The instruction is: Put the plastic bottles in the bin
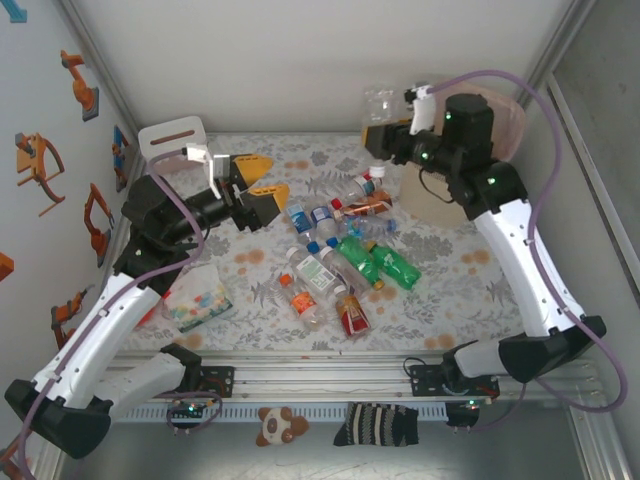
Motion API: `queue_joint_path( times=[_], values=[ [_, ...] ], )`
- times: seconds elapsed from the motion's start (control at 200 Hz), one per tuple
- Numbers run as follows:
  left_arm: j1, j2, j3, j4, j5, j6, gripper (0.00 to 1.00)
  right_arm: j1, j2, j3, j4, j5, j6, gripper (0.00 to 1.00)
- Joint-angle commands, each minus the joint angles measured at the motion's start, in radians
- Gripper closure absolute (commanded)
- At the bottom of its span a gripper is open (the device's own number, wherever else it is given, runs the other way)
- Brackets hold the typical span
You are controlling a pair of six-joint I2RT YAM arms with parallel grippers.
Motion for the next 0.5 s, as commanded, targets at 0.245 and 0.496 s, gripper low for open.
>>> queue_joint_path(
  times=[0.245,0.496],
  values=[
    [0.009,0.000,-0.020,0.014,-0.005,0.014,0.12,-0.258,0.162,0.231,-0.187,0.228,0.012,0.49],
    [0.010,0.000,-0.028,0.007,-0.009,0.015,0.12,-0.382,0.364,0.435,-0.273,0.271,0.026,0.59]
  ],
)
